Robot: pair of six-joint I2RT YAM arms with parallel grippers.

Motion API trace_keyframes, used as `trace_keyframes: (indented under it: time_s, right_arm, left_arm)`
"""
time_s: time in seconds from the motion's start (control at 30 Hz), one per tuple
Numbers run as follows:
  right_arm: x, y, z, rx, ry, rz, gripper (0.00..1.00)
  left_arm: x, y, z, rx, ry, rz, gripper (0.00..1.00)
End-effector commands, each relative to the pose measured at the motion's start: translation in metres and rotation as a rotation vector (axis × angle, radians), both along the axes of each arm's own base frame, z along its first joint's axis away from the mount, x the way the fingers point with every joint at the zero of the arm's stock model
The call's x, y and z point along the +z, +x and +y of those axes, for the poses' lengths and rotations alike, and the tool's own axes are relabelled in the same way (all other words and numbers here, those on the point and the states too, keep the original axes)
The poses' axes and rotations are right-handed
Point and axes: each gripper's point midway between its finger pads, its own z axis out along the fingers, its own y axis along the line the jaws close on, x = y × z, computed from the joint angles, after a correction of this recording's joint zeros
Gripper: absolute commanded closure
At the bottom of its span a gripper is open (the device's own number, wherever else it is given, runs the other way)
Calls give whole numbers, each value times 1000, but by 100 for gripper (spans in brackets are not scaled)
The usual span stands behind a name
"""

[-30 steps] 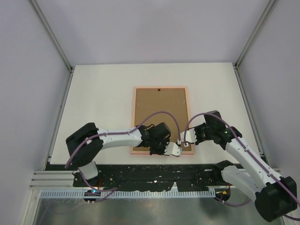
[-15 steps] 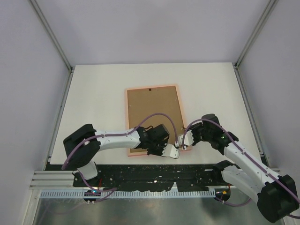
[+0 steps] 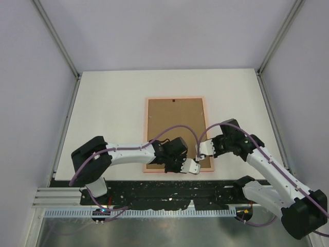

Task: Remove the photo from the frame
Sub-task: Release the photo frame item from the photo frame.

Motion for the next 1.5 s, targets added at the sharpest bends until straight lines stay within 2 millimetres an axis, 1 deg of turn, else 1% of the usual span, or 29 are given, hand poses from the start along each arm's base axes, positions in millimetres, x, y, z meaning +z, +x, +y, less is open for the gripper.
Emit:
trace_keyframes:
  time_s: [0.0, 0.1, 0.2, 0.27, 0.43, 0.5, 0.53, 0.63, 0.67, 0.8, 0.87, 0.9, 0.93, 0.97, 1.0, 1.03, 1.07, 1.1, 1.2, 1.23, 1.3, 1.37, 1.47]
  right_arm:
    - [47, -9, 28, -42, 207, 79, 92]
    - [48, -12, 29, -40, 221, 96, 92]
    - [47, -14, 31, -40, 241, 114, 92]
    - [51, -15, 34, -39, 272, 124, 92]
    - [58, -12, 37, -86, 340, 153, 92]
    - [60, -11, 37, -107, 374, 178, 92]
    - [62, -8, 36, -122, 400, 185, 92]
    - [65, -2, 33, -158, 460, 214, 92]
    - [67, 1, 33, -167, 486, 224, 92]
    - [76, 16, 30, -226, 571, 226, 92]
    - [82, 27, 30, -285, 627, 220, 92]
    - [86, 33, 32, -316, 664, 222, 92]
    - [86, 35, 33, -340, 682, 240, 92]
    - [91, 38, 36, -365, 722, 249, 92]
    - [93, 41, 38, -388, 746, 266, 92]
    - [101, 46, 40, -424, 791, 274, 92]
    - [103, 48, 41, -438, 805, 286, 92]
    - [109, 53, 43, -475, 841, 294, 92]
    - [117, 62, 46, -548, 908, 331, 92]
    - [122, 69, 46, -557, 924, 312, 92]
    - [127, 74, 45, -587, 953, 308, 92]
    - [134, 82, 44, -624, 989, 288, 92]
    - [147, 96, 41, -664, 1048, 241, 92]
  left_arm:
    - [-26, -18, 35, 36, 147, 130, 92]
    - [-20, -7, 33, 79, 119, 136, 89]
    - [-13, 5, 32, 128, 84, 142, 83]
    - [-7, 13, 32, 159, 62, 136, 79]
    - [14, 36, 32, 229, 0, 101, 70]
    - [24, 42, 31, 253, -26, 104, 64]
    - [31, 44, 30, 256, -45, 112, 61]
    - [43, 48, 30, 278, -80, 137, 59]
    - [46, 48, 29, 279, -89, 138, 50]
    - [53, 53, 28, 306, -111, 133, 48]
    - [62, 65, 28, 358, -137, 142, 48]
    - [67, 73, 30, 394, -153, 145, 48]
    - [74, 86, 32, 443, -174, 135, 47]
    - [82, 100, 35, 499, -195, 129, 47]
    - [88, 113, 40, 553, -211, 129, 47]
    - [97, 131, 46, 623, -226, 119, 46]
    - [104, 144, 52, 677, -240, 124, 46]
    - [111, 156, 59, 731, -252, 136, 46]
    - [127, 186, 78, 866, -303, 189, 45]
    - [129, 195, 85, 911, -305, 192, 45]
    - [132, 209, 95, 977, -306, 205, 45]
    - [125, 224, 108, 1063, -287, 200, 45]
    - [113, 239, 121, 1159, -250, 249, 45]
